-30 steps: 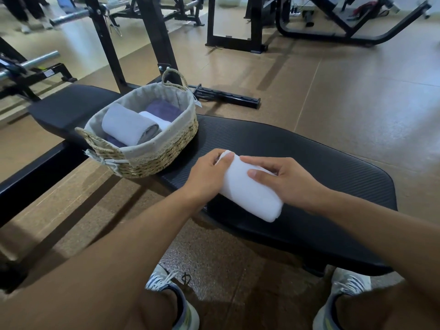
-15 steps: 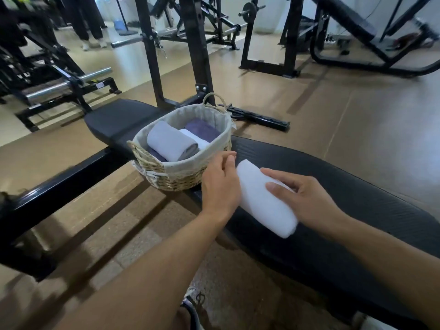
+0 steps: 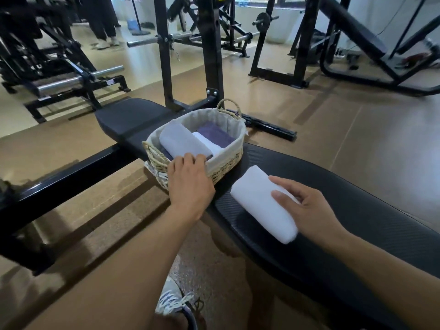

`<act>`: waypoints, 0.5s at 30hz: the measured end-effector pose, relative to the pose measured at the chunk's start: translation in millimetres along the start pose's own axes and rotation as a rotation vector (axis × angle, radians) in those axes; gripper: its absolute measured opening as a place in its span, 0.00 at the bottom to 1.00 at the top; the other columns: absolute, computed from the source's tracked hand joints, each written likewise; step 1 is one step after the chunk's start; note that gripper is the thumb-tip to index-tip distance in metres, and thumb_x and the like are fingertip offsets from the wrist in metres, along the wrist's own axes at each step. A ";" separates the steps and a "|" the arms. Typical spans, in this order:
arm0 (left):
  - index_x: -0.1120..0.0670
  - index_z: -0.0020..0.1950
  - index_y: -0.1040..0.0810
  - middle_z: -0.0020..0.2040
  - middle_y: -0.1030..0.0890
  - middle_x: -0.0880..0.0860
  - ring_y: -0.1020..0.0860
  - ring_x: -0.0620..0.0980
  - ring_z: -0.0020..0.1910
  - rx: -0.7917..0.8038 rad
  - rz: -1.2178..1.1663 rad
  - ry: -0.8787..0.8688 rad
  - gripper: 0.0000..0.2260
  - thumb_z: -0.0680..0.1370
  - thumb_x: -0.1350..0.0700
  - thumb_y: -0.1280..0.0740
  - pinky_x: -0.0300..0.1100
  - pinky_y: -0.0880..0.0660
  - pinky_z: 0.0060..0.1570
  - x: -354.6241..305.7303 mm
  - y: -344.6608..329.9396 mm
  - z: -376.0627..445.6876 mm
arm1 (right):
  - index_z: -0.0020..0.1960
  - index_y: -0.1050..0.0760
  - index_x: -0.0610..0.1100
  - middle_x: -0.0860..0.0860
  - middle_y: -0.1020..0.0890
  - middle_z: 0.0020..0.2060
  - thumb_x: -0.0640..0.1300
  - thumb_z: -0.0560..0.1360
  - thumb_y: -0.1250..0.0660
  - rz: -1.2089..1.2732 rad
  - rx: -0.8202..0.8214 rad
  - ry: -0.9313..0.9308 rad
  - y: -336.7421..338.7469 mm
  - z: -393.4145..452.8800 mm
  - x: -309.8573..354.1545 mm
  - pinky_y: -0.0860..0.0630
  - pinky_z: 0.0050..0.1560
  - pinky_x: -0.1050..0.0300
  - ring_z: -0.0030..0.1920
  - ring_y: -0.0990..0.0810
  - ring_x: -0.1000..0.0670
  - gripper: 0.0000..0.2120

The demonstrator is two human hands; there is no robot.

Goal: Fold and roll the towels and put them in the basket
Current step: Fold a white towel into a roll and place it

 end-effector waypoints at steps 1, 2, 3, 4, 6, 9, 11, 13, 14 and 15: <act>0.52 0.63 0.23 0.54 0.22 0.55 0.26 0.59 0.56 0.003 -0.002 -0.001 0.14 0.77 0.55 0.36 0.51 0.35 0.60 1.4 -0.9 2.3 | 0.66 0.23 0.63 0.67 0.20 0.58 0.52 0.80 0.32 0.017 -0.009 0.006 -0.1 0.4 2.4 0.22 0.43 0.67 0.53 0.21 0.67 0.16; 0.51 0.63 0.22 0.53 0.22 0.55 0.27 0.59 0.56 0.007 -0.019 0.003 0.13 0.79 0.55 0.37 0.51 0.36 0.59 2.9 -1.4 4.2 | 0.66 0.23 0.62 0.66 0.19 0.57 0.51 0.80 0.32 0.049 -0.026 0.010 0.9 1.1 5.6 0.22 0.41 0.68 0.52 0.21 0.67 0.15; 0.51 0.63 0.22 0.53 0.22 0.55 0.27 0.58 0.56 0.011 -0.044 0.007 0.13 0.80 0.55 0.37 0.51 0.37 0.58 3.8 -1.7 5.7 | 0.65 0.23 0.61 0.66 0.19 0.57 0.50 0.80 0.32 0.090 -0.047 0.016 3.0 2.9 10.0 0.23 0.40 0.69 0.51 0.20 0.67 0.15; 0.50 0.64 0.22 0.53 0.22 0.54 0.28 0.58 0.56 0.017 -0.070 0.006 0.13 0.81 0.55 0.37 0.50 0.38 0.58 3.3 -1.4 5.7 | 0.64 0.22 0.60 0.66 0.18 0.56 0.49 0.80 0.32 0.130 -0.070 0.027 5.5 5.3 15.3 0.23 0.40 0.70 0.50 0.19 0.67 0.14; 0.48 0.66 0.23 0.53 0.24 0.52 0.29 0.56 0.56 0.036 -0.111 -0.016 0.14 0.80 0.56 0.36 0.49 0.39 0.58 -3.0 0.1 1.0 | 0.63 0.21 0.60 0.65 0.17 0.55 0.48 0.80 0.31 0.179 -0.124 0.062 12.0 11.5 28.2 0.22 0.40 0.69 0.50 0.18 0.65 0.14; 0.46 0.67 0.24 0.50 0.28 0.49 0.31 0.53 0.55 0.045 -0.170 -0.062 0.15 0.81 0.55 0.37 0.48 0.40 0.56 -18.3 4.8 -17.2 | 0.66 0.21 0.58 0.62 0.17 0.57 0.50 0.80 0.31 0.198 -0.201 0.112 22.9 19.1 44.8 0.20 0.42 0.66 0.52 0.17 0.63 0.15; 0.47 0.64 0.22 0.48 0.29 0.48 0.31 0.52 0.53 0.039 -0.219 -0.123 0.12 0.81 0.55 0.37 0.47 0.39 0.55 -32.4 11.5 -34.8 | 0.67 0.22 0.58 0.62 0.17 0.58 0.51 0.80 0.32 0.202 -0.246 0.131 30.7 22.0 52.4 0.20 0.45 0.66 0.55 0.18 0.64 0.15; 0.47 0.61 0.21 0.47 0.30 0.46 0.31 0.51 0.52 0.059 -0.269 -0.204 0.10 0.81 0.54 0.37 0.45 0.40 0.53 -46.7 18.1 -53.1 | 0.66 0.22 0.60 0.64 0.18 0.59 0.51 0.80 0.32 0.222 -0.286 0.140 38.8 24.0 57.8 0.20 0.49 0.66 0.57 0.20 0.65 0.14; 0.46 0.59 0.21 0.47 0.31 0.45 0.31 0.50 0.52 0.079 -0.284 -0.248 0.09 0.81 0.54 0.37 0.44 0.40 0.53 -53.1 20.4 -62.2 | 0.65 0.22 0.62 0.64 0.18 0.60 0.51 0.80 0.32 0.230 -0.306 0.142 43.2 25.3 59.6 0.21 0.53 0.65 0.59 0.20 0.64 0.14; 0.46 0.57 0.21 0.47 0.31 0.44 0.31 0.49 0.52 0.099 -0.303 -0.288 0.07 0.81 0.53 0.36 0.45 0.38 0.54 -58.5 22.4 -70.2 | 0.64 0.22 0.62 0.63 0.19 0.61 0.51 0.81 0.32 0.226 -0.325 0.137 46.7 27.3 60.8 0.22 0.56 0.63 0.60 0.21 0.63 0.14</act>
Point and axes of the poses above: each hand's wrist, its own z-axis towards the middle knuckle, its own y-axis out of the back of the hand, x = y × z, the point moved 8 cm from there along z, towards the middle knuckle
